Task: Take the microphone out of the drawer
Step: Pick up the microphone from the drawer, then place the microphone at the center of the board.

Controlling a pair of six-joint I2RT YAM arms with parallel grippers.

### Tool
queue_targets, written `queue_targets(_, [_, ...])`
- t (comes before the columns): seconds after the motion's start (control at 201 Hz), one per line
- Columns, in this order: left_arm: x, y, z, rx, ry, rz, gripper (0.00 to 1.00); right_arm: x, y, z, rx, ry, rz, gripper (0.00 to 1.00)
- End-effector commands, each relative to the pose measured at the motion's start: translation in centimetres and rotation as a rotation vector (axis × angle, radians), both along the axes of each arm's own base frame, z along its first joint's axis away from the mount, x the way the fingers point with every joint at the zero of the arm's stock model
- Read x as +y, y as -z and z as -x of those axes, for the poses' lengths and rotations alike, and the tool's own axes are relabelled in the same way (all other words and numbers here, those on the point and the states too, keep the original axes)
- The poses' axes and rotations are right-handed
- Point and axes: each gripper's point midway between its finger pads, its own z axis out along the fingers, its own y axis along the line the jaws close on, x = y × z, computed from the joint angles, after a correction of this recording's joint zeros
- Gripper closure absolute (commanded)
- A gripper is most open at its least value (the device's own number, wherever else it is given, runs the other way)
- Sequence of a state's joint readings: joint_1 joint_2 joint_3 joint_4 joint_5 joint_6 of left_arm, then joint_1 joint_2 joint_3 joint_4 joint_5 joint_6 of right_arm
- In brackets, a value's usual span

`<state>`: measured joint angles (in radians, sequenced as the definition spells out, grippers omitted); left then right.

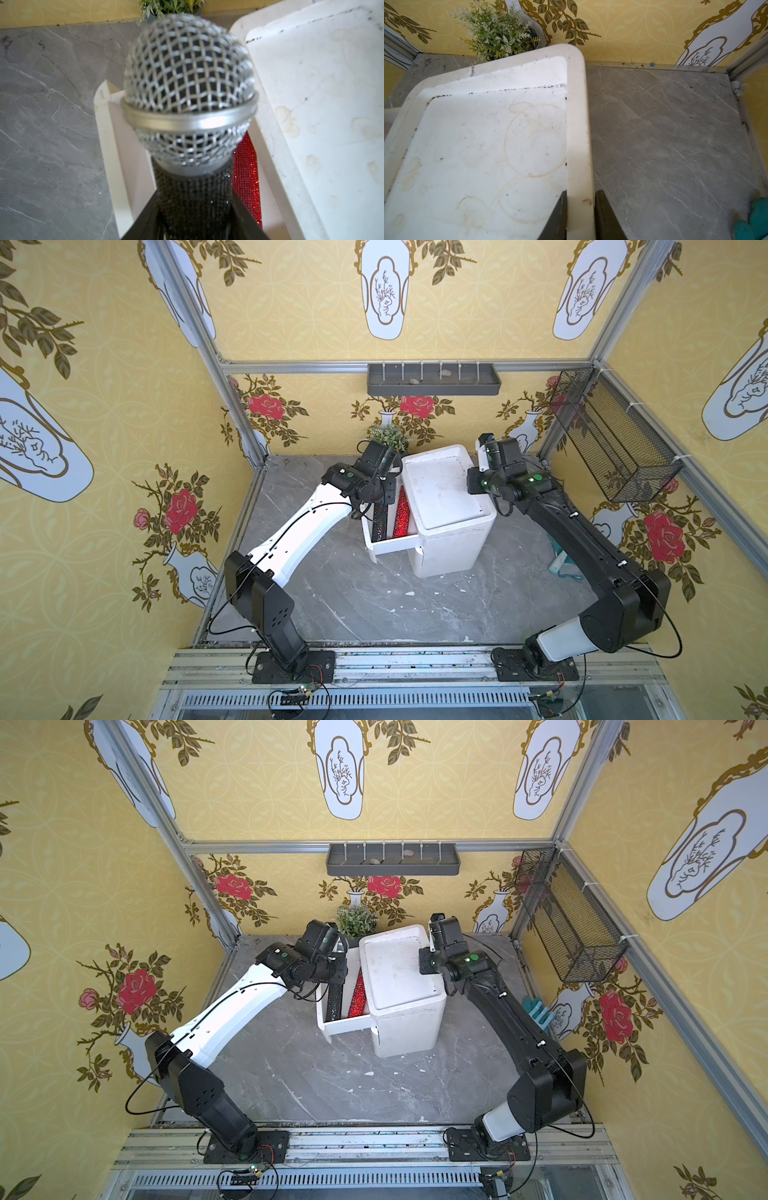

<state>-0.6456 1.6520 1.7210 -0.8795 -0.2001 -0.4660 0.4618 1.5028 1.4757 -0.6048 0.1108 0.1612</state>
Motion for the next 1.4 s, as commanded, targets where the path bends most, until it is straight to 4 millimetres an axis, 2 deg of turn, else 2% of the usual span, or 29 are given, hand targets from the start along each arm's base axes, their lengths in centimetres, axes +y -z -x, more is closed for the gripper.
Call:
queue_targets(0.0, [0.9, -1.3, -0.5, -0.072, -0.023, -0.015, 0.68, -0.1, -0.1, 0.1, -0.002, 0.012, -0.009, 0.75])
queue_targets(0.174, [1.5, -4.9, -0.5, -0.190, -0.056, 0.063, 0.69, -0.3, -0.2, 0.3, -0.008, 0.014, -0.015, 0.75])
queue_targets(0.329, [3.3, -7.8, -0.1, -0.297, -0.096, 0.066, 0.69, -0.2, 0.1, 0.3, -0.001, 0.014, -0.014, 0.75])
queue_targets(0.488, [6.4, -9.1, 0.1, -0.336, -0.147, 0.022, 0.69, -0.1, 0.0, 0.2, -0.002, 0.011, -0.013, 0.75])
queue_targets(0.592, [9.0, -8.7, 0.1, -0.317, -0.191, 0.037, 0.69, -0.1, 0.1, 0.1, 0.000, 0.010, -0.011, 0.75])
queue_targets(0.707, [11.6, -7.4, 0.2, -0.293, -0.238, 0.059, 0.69, -0.1, 0.1, 0.0, 0.004, 0.013, -0.006, 0.75])
queue_targets(0.727, [12.9, -7.2, -0.1, -0.288, -0.271, 0.059, 0.69, 0.0, 0.2, -0.1, 0.008, 0.012, -0.004, 0.75])
queue_targets(0.767, [13.9, -6.5, -0.1, -0.272, -0.291, 0.059, 0.69, -0.1, 0.2, -0.1, 0.009, 0.013, -0.002, 0.75])
queue_targets(0.986, [17.5, -1.8, -0.8, -0.164, -0.355, 0.040, 0.69, 0.0, 0.4, -0.1, 0.017, 0.014, 0.001, 0.75])
queue_targets(1.175, [18.8, 3.5, -1.6, -0.043, -0.382, 0.022, 0.69, -0.1, 0.6, 0.0, 0.023, 0.016, 0.007, 0.75])
queue_targets(1.394, [18.7, 10.1, -2.0, 0.113, -0.393, -0.007, 0.68, -0.2, 0.5, 0.1, 0.020, 0.015, 0.009, 0.75])
